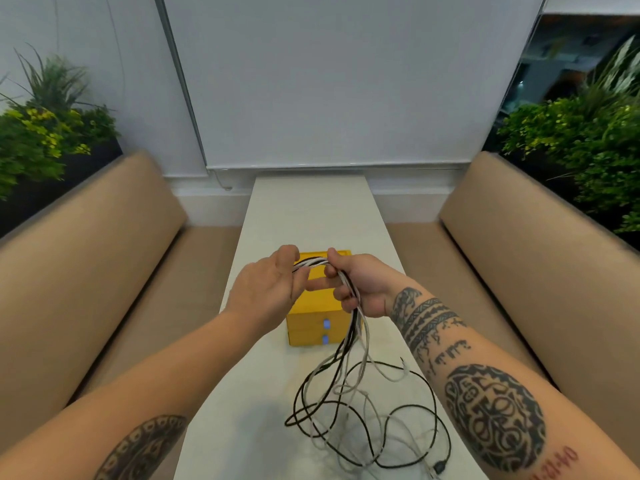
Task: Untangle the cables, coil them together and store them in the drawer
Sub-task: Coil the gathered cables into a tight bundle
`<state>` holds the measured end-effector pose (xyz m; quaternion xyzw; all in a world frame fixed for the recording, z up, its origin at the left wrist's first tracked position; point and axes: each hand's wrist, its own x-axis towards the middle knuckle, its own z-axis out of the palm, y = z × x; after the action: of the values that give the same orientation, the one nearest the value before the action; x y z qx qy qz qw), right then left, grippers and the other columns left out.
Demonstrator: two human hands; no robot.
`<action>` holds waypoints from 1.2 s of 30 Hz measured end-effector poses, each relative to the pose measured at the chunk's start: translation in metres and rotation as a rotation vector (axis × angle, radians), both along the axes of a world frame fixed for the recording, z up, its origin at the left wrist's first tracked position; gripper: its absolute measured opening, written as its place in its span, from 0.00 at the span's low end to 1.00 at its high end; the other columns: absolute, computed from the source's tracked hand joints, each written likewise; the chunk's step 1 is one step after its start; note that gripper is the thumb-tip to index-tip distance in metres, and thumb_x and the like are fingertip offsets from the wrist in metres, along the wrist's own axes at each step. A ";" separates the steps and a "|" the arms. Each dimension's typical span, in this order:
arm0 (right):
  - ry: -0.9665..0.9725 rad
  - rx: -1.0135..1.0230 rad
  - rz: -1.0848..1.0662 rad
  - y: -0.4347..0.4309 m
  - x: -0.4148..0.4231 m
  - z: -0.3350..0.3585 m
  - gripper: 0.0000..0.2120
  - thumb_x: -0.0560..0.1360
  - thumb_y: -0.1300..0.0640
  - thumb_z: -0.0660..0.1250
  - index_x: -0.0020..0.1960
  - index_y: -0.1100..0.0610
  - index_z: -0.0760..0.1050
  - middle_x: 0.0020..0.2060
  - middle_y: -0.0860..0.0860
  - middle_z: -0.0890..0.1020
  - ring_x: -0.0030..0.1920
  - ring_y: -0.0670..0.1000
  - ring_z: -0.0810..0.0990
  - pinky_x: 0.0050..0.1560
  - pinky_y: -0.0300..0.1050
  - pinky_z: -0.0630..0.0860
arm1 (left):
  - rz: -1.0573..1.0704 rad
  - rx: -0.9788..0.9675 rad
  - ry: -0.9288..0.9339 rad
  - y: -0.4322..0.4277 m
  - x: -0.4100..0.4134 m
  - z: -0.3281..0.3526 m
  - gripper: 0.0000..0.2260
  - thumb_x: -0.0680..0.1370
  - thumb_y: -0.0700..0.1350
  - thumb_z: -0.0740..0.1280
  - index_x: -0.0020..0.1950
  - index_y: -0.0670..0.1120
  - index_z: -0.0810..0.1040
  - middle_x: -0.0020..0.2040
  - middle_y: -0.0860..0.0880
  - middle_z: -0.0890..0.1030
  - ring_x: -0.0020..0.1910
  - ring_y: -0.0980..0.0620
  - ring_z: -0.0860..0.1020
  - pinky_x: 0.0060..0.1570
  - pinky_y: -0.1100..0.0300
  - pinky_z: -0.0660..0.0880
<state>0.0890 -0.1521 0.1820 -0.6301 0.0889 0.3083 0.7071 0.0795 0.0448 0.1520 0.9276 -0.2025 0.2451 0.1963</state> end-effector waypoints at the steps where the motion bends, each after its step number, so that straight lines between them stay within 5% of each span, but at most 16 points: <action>1: -0.060 -0.015 -0.029 0.002 0.000 0.001 0.21 0.84 0.41 0.56 0.38 0.53 0.69 0.49 0.55 0.87 0.26 0.46 0.66 0.22 0.38 0.59 | 0.019 -0.048 0.053 -0.004 -0.003 -0.002 0.15 0.81 0.56 0.49 0.55 0.47 0.67 0.39 0.49 0.75 0.38 0.38 0.76 0.36 0.53 0.63; 4: -0.239 -0.107 -0.083 0.005 -0.001 0.003 0.19 0.84 0.43 0.56 0.42 0.55 0.69 0.49 0.56 0.87 0.28 0.48 0.71 0.25 0.39 0.60 | 0.012 -0.289 0.385 -0.012 -0.002 -0.005 0.06 0.85 0.51 0.50 0.55 0.51 0.64 0.50 0.50 0.72 0.46 0.44 0.74 0.42 0.55 0.69; 6: -0.348 -0.168 -0.082 0.002 -0.002 0.005 0.18 0.85 0.45 0.56 0.44 0.56 0.70 0.48 0.55 0.87 0.30 0.48 0.72 0.27 0.41 0.60 | -0.028 -0.421 0.638 -0.015 0.000 -0.003 0.04 0.86 0.52 0.53 0.57 0.54 0.64 0.54 0.48 0.72 0.45 0.47 0.74 0.35 0.59 0.70; 11: -0.569 -0.362 0.021 -0.003 0.000 0.009 0.17 0.85 0.47 0.56 0.52 0.59 0.76 0.47 0.49 0.88 0.36 0.53 0.72 0.30 0.41 0.64 | -0.059 -0.322 0.749 -0.019 0.000 0.010 0.07 0.86 0.49 0.55 0.57 0.50 0.72 0.47 0.47 0.75 0.43 0.49 0.75 0.38 0.55 0.71; 16: -0.572 -0.351 0.021 -0.005 -0.001 0.002 0.16 0.85 0.49 0.56 0.55 0.61 0.76 0.48 0.50 0.87 0.34 0.50 0.75 0.29 0.40 0.65 | -0.094 -0.526 0.946 -0.014 0.001 0.016 0.09 0.84 0.51 0.60 0.60 0.52 0.78 0.52 0.48 0.79 0.50 0.43 0.81 0.41 0.53 0.83; 18: -0.555 -0.299 0.008 -0.005 -0.002 -0.001 0.16 0.85 0.49 0.56 0.54 0.59 0.76 0.49 0.51 0.87 0.34 0.50 0.76 0.28 0.39 0.64 | -0.069 -0.425 0.897 -0.017 0.002 0.015 0.10 0.85 0.51 0.59 0.58 0.49 0.77 0.53 0.48 0.79 0.47 0.45 0.81 0.41 0.53 0.83; 20: -0.539 -0.226 -0.013 -0.005 -0.002 -0.004 0.14 0.85 0.49 0.56 0.52 0.57 0.75 0.50 0.52 0.87 0.33 0.50 0.75 0.27 0.39 0.61 | 0.027 -0.093 0.685 -0.020 0.002 0.012 0.12 0.86 0.52 0.55 0.57 0.47 0.73 0.56 0.44 0.74 0.47 0.44 0.79 0.47 0.48 0.80; 23: -0.510 -0.127 -0.013 -0.007 -0.003 -0.005 0.14 0.85 0.49 0.56 0.48 0.55 0.74 0.52 0.54 0.86 0.33 0.50 0.74 0.28 0.42 0.59 | 0.151 0.223 0.305 -0.019 0.001 0.000 0.14 0.86 0.51 0.52 0.60 0.46 0.72 0.66 0.48 0.70 0.68 0.45 0.70 0.71 0.43 0.62; 25: -0.484 -0.067 -0.014 -0.009 -0.005 -0.006 0.14 0.85 0.49 0.56 0.46 0.55 0.72 0.52 0.55 0.86 0.33 0.50 0.75 0.28 0.41 0.61 | 0.124 0.247 0.270 -0.018 -0.002 0.003 0.10 0.86 0.50 0.51 0.55 0.47 0.69 0.53 0.48 0.75 0.58 0.45 0.75 0.71 0.46 0.61; 27: -0.472 -0.047 0.001 -0.011 -0.006 -0.007 0.15 0.85 0.48 0.56 0.45 0.56 0.70 0.51 0.56 0.87 0.33 0.49 0.75 0.28 0.40 0.61 | 0.047 0.137 0.327 -0.017 -0.004 0.003 0.10 0.86 0.51 0.53 0.51 0.47 0.65 0.42 0.47 0.76 0.41 0.46 0.73 0.47 0.50 0.71; 29: -0.470 -0.028 0.016 -0.012 -0.005 -0.009 0.16 0.85 0.47 0.56 0.44 0.56 0.69 0.51 0.57 0.86 0.33 0.48 0.74 0.28 0.40 0.62 | -0.058 -0.086 0.492 -0.013 -0.004 0.002 0.09 0.86 0.53 0.54 0.51 0.50 0.66 0.40 0.46 0.80 0.35 0.49 0.76 0.35 0.53 0.72; 33: -0.467 -0.004 0.012 -0.012 -0.002 -0.009 0.16 0.85 0.48 0.56 0.45 0.56 0.71 0.48 0.57 0.86 0.34 0.49 0.74 0.28 0.40 0.62 | -0.234 -0.711 0.788 -0.015 -0.008 0.001 0.04 0.86 0.49 0.58 0.56 0.54 0.73 0.38 0.47 0.80 0.39 0.52 0.77 0.40 0.58 0.75; 36: -0.470 -0.020 0.024 -0.013 0.002 -0.008 0.16 0.85 0.47 0.56 0.45 0.57 0.70 0.48 0.57 0.86 0.33 0.48 0.74 0.27 0.38 0.63 | -0.285 -1.045 0.957 -0.021 -0.011 0.003 0.17 0.84 0.58 0.58 0.56 0.45 0.72 0.34 0.49 0.71 0.34 0.49 0.71 0.41 0.62 0.76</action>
<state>0.0911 -0.1654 0.1741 -0.6927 -0.0825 0.1608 0.6983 0.0688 0.0241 0.1548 0.6829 -0.0698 -0.1511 0.7113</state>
